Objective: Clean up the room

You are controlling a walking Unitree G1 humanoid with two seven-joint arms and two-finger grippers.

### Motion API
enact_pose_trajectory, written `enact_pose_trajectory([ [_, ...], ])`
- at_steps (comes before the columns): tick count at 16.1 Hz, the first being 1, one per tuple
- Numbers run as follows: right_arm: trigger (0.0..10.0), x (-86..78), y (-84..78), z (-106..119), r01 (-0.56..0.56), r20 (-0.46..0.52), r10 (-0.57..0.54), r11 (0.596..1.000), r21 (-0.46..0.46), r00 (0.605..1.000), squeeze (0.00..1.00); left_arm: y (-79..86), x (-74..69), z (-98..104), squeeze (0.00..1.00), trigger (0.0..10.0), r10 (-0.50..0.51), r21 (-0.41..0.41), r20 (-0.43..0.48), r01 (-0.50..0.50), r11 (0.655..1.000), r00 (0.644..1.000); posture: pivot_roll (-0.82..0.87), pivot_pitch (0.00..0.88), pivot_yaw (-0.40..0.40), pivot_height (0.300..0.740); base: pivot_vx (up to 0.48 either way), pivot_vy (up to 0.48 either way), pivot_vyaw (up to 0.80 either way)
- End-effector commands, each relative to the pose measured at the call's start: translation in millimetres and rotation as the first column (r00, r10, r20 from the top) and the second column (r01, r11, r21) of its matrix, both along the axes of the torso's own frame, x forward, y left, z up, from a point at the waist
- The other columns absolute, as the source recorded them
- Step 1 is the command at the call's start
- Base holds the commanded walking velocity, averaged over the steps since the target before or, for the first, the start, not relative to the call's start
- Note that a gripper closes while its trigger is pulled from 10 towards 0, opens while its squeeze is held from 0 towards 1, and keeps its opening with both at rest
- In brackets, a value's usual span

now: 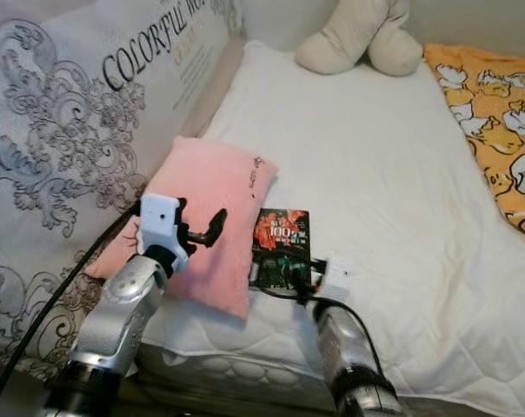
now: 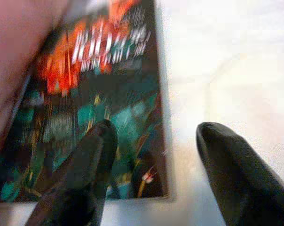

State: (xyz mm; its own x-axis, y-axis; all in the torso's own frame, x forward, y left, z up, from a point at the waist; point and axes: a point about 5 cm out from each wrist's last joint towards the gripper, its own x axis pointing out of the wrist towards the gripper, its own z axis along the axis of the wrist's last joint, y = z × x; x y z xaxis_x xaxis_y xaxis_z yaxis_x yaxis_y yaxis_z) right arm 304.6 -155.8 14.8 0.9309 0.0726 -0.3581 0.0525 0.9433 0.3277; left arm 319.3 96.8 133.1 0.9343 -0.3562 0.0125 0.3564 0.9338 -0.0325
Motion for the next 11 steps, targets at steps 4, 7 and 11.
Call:
enact_pose_trajectory([
  [4, 10.0, -16.1, 1.8, 8.9, -0.006, 0.079, 0.008, 1.000, -0.019, 0.997, 1.00, -7.3, 0.8, -6.1, 0.00, 10.0, -0.048, 0.052, -0.010, 0.049, 0.997, 0.999, 0.17, 0.000, -0.002, 0.740, 0.000, 0.000, 0.00],
  [7, 10.0, -50.3, -20.3, 45.8, 0.066, 0.294, 0.018, 0.959, -0.275, 0.956, 1.00, -2.5, -10.2, -21.1, 0.00, 10.0, -0.023, 0.027, -0.078, 0.025, 0.999, 0.997, 0.15, 0.000, -0.017, 0.740, 0.000, 0.000, 0.00],
  [11, 10.0, -69.2, -49.5, 33.8, 0.260, 0.313, -0.131, 0.871, -0.418, 0.941, 0.00, 15.5, -9.9, -35.9, 1.00, 10.0, 0.137, -0.024, -0.104, -0.140, 0.990, 0.985, 0.13, 0.000, -0.011, 0.740, 0.000, -0.067, 0.00],
])
